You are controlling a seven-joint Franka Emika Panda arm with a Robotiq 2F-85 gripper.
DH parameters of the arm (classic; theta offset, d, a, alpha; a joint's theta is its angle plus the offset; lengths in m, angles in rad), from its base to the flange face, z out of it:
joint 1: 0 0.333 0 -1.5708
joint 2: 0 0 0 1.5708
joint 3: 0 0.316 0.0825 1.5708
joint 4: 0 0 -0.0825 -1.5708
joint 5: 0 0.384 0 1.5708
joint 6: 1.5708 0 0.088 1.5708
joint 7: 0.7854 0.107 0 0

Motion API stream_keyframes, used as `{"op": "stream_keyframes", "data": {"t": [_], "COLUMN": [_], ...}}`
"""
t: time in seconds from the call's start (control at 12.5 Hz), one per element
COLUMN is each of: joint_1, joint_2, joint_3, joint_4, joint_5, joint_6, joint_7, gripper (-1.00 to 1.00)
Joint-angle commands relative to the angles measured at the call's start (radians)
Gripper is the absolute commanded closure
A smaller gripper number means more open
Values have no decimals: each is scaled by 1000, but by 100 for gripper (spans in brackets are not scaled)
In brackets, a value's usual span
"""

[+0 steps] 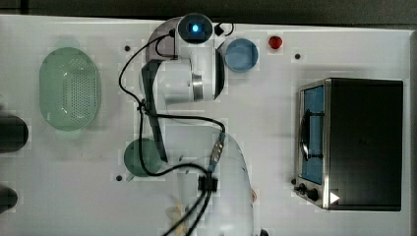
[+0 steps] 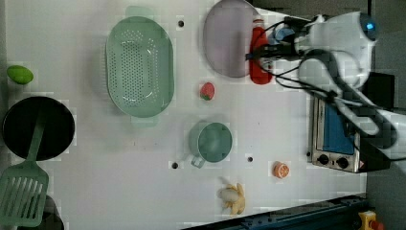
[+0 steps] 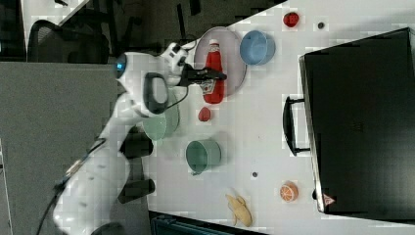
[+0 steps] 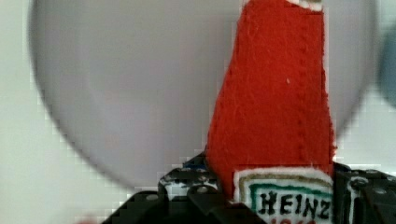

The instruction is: Pick ketchup from plate and place it on table.

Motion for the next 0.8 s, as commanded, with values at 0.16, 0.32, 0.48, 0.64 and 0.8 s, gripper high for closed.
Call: {"op": "stream_keyframes", "data": {"t": [0.16,0.32,0.48,0.64,0.8], "joint_1": [-48,-72,-94,-105,-112], "joint_2": [-263,-358,-456,-561,-662], "joint_3": [5,3,0,-8,-17], "joint_4": [34,-31,-127,-252,-384], "joint_5": [44,46,65,87,102], "joint_6": [-138,-214,-221,-221,-218], "joint_7": [64,66,65,66,66], "gripper": [-18,-18,-18,-18,-18]}}
